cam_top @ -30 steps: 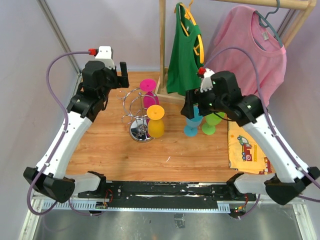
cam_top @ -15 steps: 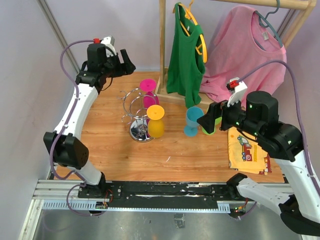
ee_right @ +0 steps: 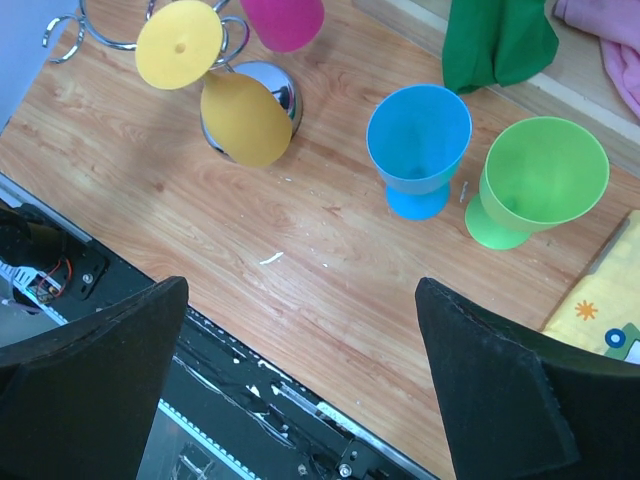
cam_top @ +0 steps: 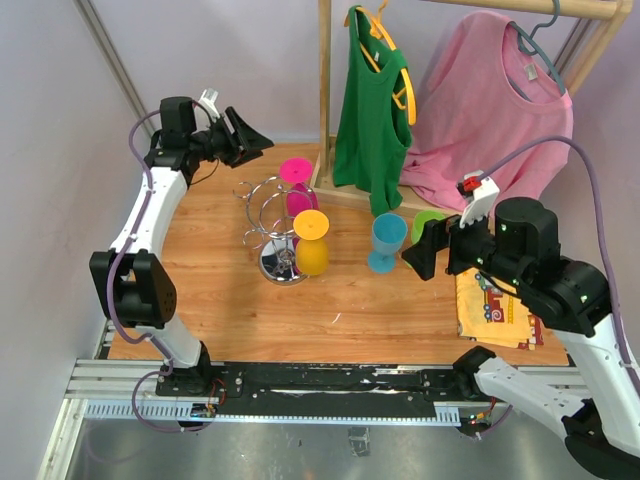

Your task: Take the wine glass off the wine glass rack

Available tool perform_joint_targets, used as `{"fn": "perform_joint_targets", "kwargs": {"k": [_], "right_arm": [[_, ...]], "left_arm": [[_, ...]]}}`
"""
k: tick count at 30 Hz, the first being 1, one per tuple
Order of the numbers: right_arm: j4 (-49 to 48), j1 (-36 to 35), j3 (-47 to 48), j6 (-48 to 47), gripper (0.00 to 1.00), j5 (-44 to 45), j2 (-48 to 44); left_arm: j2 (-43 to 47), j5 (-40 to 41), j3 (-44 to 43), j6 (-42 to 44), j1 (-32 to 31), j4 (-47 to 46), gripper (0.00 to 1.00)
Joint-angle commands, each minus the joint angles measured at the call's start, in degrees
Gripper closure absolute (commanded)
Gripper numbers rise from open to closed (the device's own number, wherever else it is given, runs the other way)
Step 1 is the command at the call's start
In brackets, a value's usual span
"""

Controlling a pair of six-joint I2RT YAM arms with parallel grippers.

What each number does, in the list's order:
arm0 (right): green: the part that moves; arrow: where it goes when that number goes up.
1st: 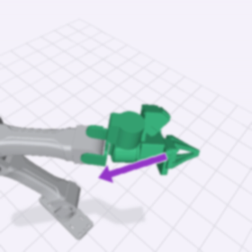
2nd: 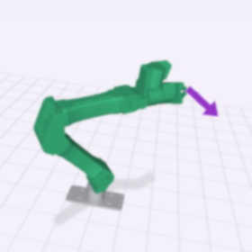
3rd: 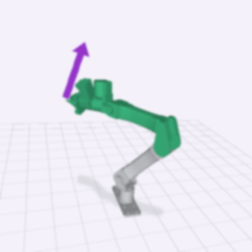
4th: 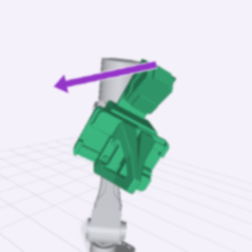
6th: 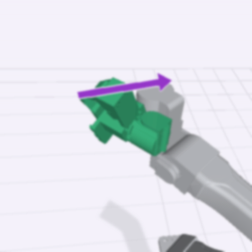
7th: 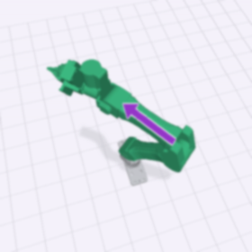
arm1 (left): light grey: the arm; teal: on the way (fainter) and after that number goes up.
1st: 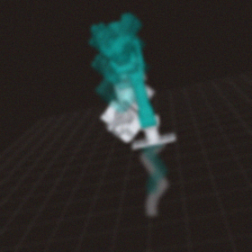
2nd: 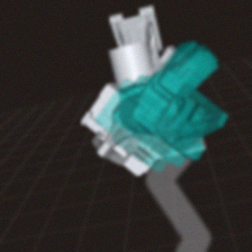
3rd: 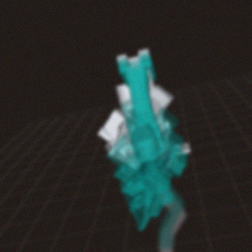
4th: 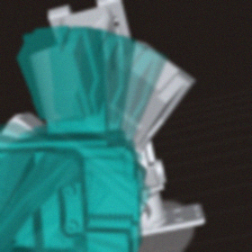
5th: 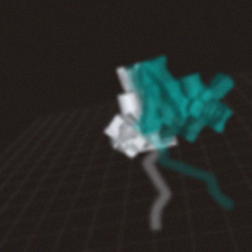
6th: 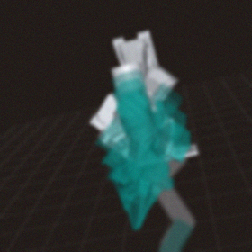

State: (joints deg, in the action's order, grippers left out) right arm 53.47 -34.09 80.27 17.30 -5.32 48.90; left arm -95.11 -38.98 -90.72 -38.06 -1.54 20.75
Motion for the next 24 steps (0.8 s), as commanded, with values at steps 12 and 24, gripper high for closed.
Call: {"fn": "perform_joint_targets", "kwargs": {"k": [12, 24], "right_arm": [[1.0, -0.3, -2.1, -0.2, 0.02, 3.1, -0.2], [1.0, -0.4, -2.5, -0.2, 0.02, 3.0, 0.0]], "left_arm": [[-1.6, -15.5, 2.6, -2.0, 0.2, 2.8, 0.41], [-1.2, -17.3, 3.0, -2.1, 0.2, 4.1, 0.53]]}}
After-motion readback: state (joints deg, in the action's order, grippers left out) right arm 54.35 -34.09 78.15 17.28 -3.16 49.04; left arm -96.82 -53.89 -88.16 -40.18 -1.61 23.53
